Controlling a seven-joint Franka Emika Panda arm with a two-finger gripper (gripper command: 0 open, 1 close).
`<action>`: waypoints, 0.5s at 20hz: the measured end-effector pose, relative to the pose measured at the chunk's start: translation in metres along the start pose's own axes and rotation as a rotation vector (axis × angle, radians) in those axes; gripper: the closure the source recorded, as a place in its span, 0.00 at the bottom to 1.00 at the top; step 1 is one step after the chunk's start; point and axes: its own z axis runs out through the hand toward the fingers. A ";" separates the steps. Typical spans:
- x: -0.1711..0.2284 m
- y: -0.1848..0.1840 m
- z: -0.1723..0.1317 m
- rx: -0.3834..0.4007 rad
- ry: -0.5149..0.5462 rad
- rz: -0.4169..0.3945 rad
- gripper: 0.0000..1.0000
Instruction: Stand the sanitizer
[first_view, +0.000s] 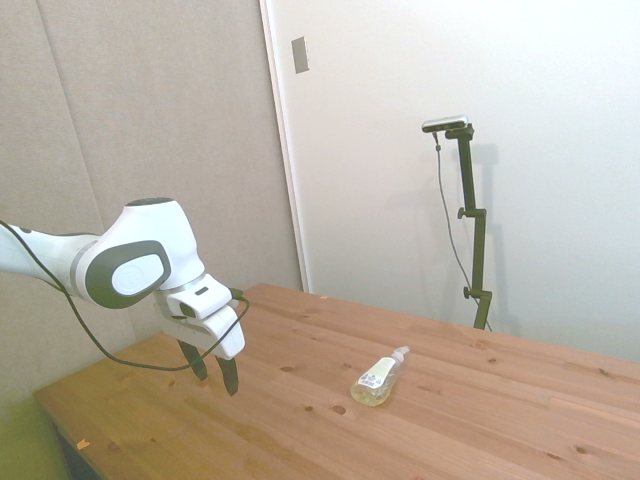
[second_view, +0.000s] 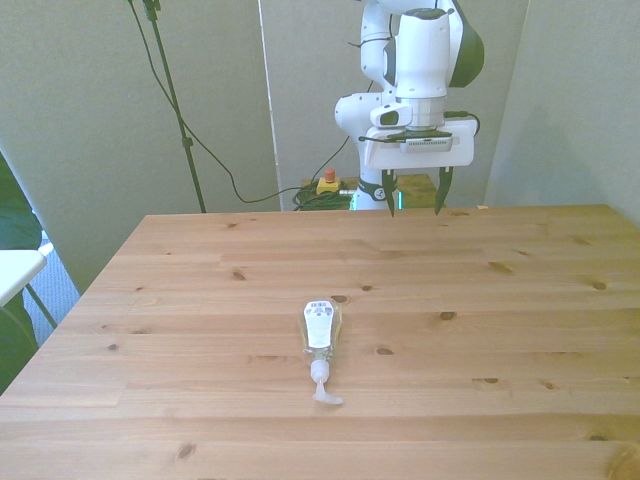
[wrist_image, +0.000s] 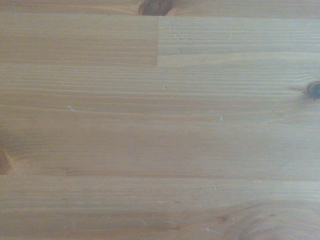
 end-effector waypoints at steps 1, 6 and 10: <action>0.000 0.000 0.000 -0.001 -0.001 0.000 0.00; 0.013 -0.003 -0.003 0.035 0.032 0.034 0.00; 0.058 -0.018 -0.003 0.088 0.096 0.128 0.00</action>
